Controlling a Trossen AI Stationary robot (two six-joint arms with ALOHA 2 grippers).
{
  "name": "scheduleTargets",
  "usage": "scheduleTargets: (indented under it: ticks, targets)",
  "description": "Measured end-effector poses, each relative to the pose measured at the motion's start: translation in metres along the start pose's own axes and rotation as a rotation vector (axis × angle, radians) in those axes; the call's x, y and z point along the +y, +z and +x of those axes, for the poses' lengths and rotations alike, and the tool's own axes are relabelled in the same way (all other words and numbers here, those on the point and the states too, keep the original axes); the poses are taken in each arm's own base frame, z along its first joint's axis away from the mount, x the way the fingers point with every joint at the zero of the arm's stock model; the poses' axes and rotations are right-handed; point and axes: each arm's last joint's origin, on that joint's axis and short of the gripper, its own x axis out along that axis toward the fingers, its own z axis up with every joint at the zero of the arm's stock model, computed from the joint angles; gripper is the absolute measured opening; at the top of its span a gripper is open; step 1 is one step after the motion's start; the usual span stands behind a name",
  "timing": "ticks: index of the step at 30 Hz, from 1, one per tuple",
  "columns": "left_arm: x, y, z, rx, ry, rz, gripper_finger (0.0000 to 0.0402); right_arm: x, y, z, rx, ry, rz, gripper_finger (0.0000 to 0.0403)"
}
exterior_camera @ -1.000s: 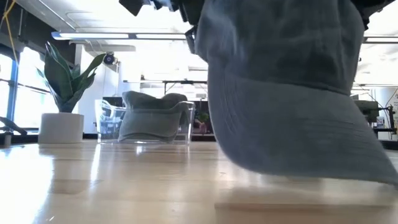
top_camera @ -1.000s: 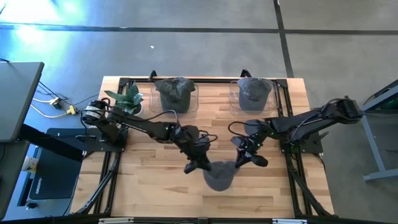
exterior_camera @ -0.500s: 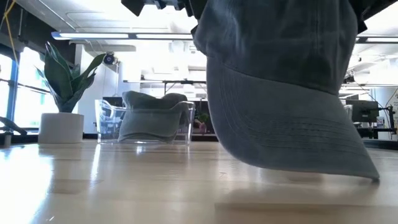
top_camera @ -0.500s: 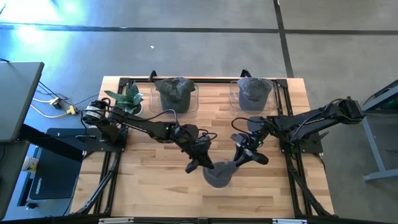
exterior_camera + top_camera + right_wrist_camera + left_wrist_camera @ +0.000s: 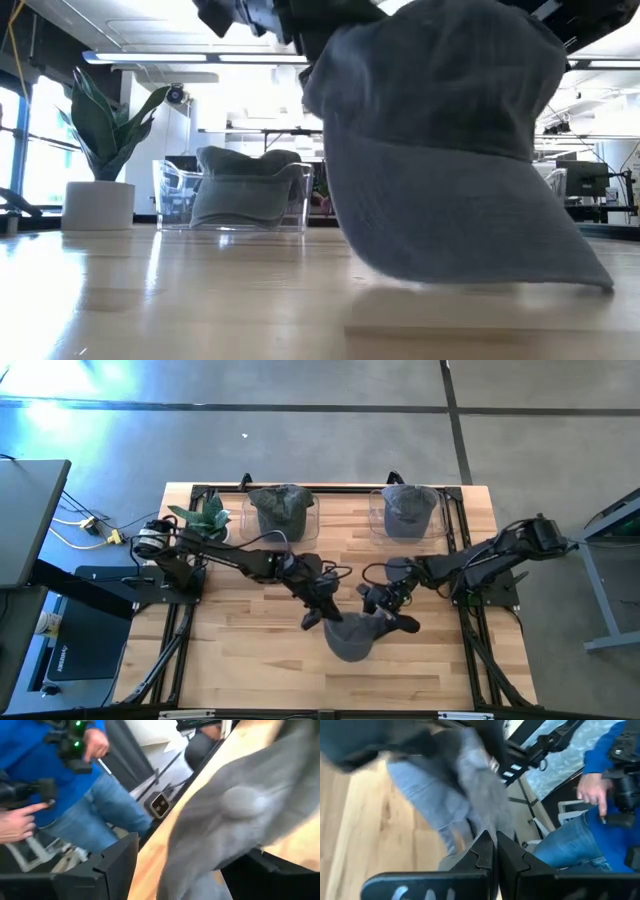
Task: Pick & Place hat
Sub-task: Put the gray cap into the right transparent bin
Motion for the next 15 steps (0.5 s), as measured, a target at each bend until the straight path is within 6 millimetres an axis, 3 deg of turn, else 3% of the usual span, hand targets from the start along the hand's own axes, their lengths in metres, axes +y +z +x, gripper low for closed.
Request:
scheduleTargets:
  ticks: [4, 9, 12, 15]
  targets:
    - [0.009, -0.001, -0.004, 0.040, 0.013, -0.034, 0.0001, 0.002, -0.007, 0.008, 0.052, 0.070, 0.051, 0.0241]
    - [0.008, -0.001, -0.005, 0.067, -0.054, -0.035, 0.0001, 0.008, -0.011, 0.004, 0.129, 0.163, 0.190, 0.0208]
    - [0.007, -0.001, -0.004, 0.073, -0.084, -0.030, 0.0001, 0.014, -0.008, 0.000, 0.130, 0.189, 0.210, 0.0165]
    - [0.006, 0.000, -0.004, 0.066, -0.096, -0.024, 0.0001, 0.019, -0.004, -0.005, 0.117, 0.214, 0.196, 0.0097]
